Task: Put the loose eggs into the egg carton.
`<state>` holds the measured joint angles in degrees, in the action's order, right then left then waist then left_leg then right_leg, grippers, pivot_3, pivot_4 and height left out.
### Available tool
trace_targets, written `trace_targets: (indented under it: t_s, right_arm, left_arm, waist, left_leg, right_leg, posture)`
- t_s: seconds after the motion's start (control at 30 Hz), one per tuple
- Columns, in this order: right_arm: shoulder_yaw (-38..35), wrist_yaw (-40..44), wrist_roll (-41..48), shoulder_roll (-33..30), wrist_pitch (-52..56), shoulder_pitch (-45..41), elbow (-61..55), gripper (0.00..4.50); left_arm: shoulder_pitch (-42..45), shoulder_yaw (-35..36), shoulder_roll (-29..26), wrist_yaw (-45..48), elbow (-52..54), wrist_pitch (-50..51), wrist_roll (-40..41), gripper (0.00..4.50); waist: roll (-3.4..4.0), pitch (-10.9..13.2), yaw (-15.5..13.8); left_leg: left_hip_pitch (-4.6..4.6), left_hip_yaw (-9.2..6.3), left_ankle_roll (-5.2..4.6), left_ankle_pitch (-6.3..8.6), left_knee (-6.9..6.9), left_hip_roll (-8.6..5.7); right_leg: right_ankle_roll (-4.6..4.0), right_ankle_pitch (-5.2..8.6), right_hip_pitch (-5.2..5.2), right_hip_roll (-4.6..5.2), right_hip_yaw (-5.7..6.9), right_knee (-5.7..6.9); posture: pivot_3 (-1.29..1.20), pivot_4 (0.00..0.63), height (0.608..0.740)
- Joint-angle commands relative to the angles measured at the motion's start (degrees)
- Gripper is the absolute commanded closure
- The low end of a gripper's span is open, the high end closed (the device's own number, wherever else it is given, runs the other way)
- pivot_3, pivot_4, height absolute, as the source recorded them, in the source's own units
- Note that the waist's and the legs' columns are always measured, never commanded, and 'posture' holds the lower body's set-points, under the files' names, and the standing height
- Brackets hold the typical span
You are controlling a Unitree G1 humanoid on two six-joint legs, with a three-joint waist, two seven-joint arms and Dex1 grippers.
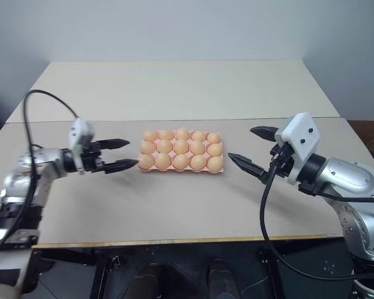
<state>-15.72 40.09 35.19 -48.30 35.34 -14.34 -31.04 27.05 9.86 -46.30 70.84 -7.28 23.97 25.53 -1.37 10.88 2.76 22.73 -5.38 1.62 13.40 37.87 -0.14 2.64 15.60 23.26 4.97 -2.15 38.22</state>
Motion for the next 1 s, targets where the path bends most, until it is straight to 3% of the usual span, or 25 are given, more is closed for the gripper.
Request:
trace_targets:
  t_s: [0.03, 0.17, 0.33, 1.0]
  right_arm:
    - [-3.1, 2.7, 1.6, -2.2, -0.3, -0.3, -0.3, 0.00]
    - [-1.8, 6.9, -0.6, -3.6, -3.0, 1.1, 2.1, 0.00]
    - [-1.6, 8.5, -0.6, -3.2, -3.8, 0.8, 4.2, 0.00]
    - [-0.7, 14.0, -0.2, -3.4, -4.5, -2.9, 8.1, 0.00]
  left_arm:
    - [-4.0, 7.9, -6.0, 2.2, 7.9, 3.6, 5.4, 0.01]
    - [-14.6, 17.6, -10.8, 2.3, 15.4, 7.8, 9.0, 0.01]
    - [-24.9, 25.0, -10.2, 0.8, 23.0, 11.4, 13.1, 0.01]
    - [-26.7, 26.2, -9.2, -6.8, 29.2, 12.5, 17.7, 0.01]
  waist:
    - [0.01, 0.0, -0.2]
    - [0.01, 0.0, -0.3]
    - [0.01, 0.0, -0.6]
    - [0.01, 0.0, -0.5]
  left_leg:
    - [-0.01, 0.00, 0.00, 0.00, 0.00, -0.01]
    - [-0.07, 0.03, -0.01, 0.01, -0.01, 0.00]
    - [-0.11, 0.09, -0.01, 0.01, -0.03, 0.00]
    - [-0.27, 0.32, -0.03, 0.04, -0.11, 0.05]
  right_leg:
    - [0.00, 0.00, -0.02, 0.02, 0.00, 0.00]
    - [0.00, 0.00, -0.11, 0.02, 0.00, -0.09]
    - [0.01, 0.00, -0.13, 0.06, -0.02, -0.09]
    - [0.00, 0.00, -0.16, 0.02, -0.19, -0.09]
  posture:
    - [0.00, 0.150, 0.740]
    - [0.00, 0.150, 0.740]
    - [0.00, 0.150, 0.740]
    - [0.00, 0.150, 0.740]
